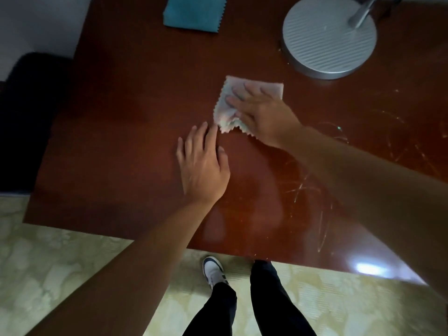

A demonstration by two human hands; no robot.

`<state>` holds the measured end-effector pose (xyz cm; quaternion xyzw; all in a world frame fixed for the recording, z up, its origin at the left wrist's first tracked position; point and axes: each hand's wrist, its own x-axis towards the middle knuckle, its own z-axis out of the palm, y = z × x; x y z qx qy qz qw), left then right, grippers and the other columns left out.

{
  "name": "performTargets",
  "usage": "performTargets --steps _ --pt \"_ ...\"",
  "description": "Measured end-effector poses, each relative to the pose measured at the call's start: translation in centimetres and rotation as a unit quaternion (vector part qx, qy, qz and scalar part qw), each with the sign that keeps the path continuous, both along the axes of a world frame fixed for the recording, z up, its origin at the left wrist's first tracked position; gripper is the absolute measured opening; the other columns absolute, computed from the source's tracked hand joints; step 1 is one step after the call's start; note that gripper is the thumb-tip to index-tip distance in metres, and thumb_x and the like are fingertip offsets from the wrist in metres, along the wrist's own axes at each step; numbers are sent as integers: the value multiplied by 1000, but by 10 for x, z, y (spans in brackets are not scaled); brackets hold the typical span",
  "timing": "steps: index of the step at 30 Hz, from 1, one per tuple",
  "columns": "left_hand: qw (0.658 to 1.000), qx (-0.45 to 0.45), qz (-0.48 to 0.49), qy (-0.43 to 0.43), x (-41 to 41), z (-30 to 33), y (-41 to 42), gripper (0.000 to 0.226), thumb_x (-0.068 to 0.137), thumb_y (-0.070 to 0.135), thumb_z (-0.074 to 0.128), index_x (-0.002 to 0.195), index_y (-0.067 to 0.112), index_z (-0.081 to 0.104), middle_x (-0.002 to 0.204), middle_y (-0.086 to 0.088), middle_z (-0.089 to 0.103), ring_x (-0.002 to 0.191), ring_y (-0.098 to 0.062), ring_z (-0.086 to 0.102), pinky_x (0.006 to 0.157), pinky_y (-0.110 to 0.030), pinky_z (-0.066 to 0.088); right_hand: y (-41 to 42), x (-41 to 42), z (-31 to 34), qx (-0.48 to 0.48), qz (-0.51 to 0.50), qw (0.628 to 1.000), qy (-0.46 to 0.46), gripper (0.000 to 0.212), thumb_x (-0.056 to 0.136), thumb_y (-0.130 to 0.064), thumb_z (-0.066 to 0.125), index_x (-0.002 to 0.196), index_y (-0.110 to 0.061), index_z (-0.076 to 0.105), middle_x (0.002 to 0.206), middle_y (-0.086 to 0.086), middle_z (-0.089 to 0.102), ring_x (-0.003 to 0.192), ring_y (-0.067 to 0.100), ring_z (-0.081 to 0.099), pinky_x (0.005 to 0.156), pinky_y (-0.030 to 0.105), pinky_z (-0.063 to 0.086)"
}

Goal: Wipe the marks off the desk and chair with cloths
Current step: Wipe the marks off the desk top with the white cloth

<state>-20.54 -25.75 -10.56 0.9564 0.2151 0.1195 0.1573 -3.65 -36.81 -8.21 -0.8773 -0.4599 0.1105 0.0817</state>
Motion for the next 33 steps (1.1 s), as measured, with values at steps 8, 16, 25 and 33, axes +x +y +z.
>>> performTargets --steps 8,16,25,33 --pt "998 -53 25 -20 65 2 -31 46 95 23 37 138 11 52 145 -9 50 140 -25 38 121 -45 21 -45 8 -4 28 -34 999 -3 47 104 -28 34 150 -18 34 158 9 29 148 31 19 118 48 16" --pt "997 -53 49 -17 78 3 -37 41 98 23 38 132 9 56 143 -7 52 138 -23 40 120 -43 24 -102 -40 -5 36 96 995 14 53 95 -22 52 147 -18 41 154 4 36 146 26 26 117 47 27" --pt "997 -49 56 -7 82 7 -41 41 97 24 48 132 5 56 142 -9 52 138 -25 42 119 -44 25 38 114 -6 -2 -67 997 -47 54 101 -26 33 151 -8 25 160 14 19 148 34 12 118 47 6" --pt "997 -47 61 -13 81 6 -41 39 96 22 48 130 5 57 142 -9 53 137 -25 43 118 -46 28 35 79 -18 41 -168 985 -15 52 105 -29 22 153 -9 22 159 15 22 149 32 11 121 40 -1"
